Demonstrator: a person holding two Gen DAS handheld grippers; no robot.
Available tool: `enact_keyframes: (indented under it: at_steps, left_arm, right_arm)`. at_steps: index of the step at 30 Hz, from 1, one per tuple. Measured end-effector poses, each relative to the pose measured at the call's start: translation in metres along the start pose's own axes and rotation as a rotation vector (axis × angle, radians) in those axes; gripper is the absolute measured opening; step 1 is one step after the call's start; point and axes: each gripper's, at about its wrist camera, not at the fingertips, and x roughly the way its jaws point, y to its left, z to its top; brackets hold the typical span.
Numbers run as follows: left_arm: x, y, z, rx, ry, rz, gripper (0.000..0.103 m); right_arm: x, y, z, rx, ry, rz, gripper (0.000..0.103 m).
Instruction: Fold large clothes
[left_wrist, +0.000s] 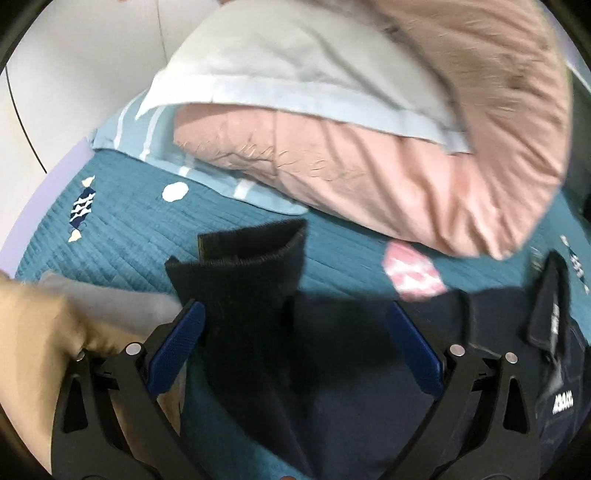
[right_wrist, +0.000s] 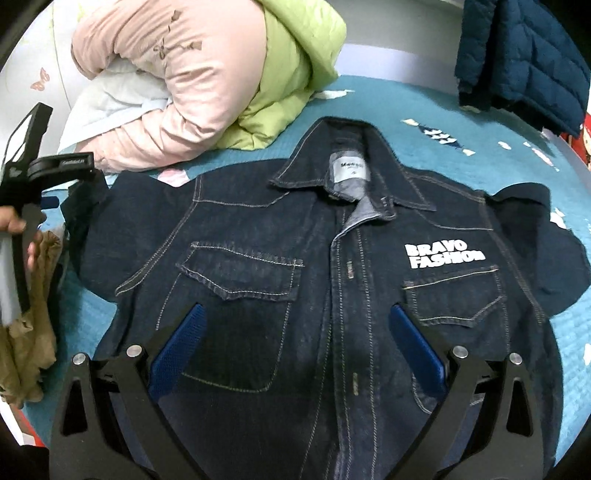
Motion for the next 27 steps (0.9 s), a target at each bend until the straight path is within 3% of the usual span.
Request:
enact_keyframes:
  at_steps: [5,7,11,12,13,14,15,18,20,27]
  left_arm:
    - [0.028,0.018,0.017,-0.063,0.014,0.003,0.098]
    - [0.043,0.029,0.022,-0.082,0.062,0.013,0.098]
    - [0.071,0.031,0.021,-0.024,0.166,0.101,0.097]
    - [0.073,0.032,0.021,-0.021,0.163,0.096,0.095]
    - [0.071,0.033,0.02,-0.023,0.15,0.096,0.08]
    - [0.072,0.034,0.019,-0.027,0.151,0.073,0.068]
    - [0.072,0.035,0.018,-0.032,0.155,0.059,0.066]
    - [0.069,0.04,0.016,-0.047,0.147,0.02,0.04]
    - [0.058,0.048,0.016,-0.094,0.122,-0.046,0.026]
    - [-0.038,0.04,0.014,-0.131,-0.089,-0.287,0.02]
  right_arm:
    - [0.009,-0.003,-0.002,0.009,0.013,0.005,0.096]
    - [0.011,-0.004,-0.002,0.007,0.017,0.006,0.096]
    - [0.015,-0.005,-0.002,0.016,0.023,0.011,0.096]
    - [0.015,-0.005,-0.002,0.015,0.02,0.008,0.096]
    - [0.015,-0.005,-0.002,0.014,0.018,0.005,0.096]
    - [0.015,-0.005,-0.001,0.013,0.018,0.004,0.096]
    - [0.015,-0.005,-0.001,0.013,0.018,0.004,0.096]
    - [0.013,-0.003,0.001,0.009,0.015,0.002,0.096]
    - [0.011,-0.001,0.002,0.007,0.009,0.001,0.096]
    - [0.009,0.015,0.013,0.013,-0.004,0.038,0.096]
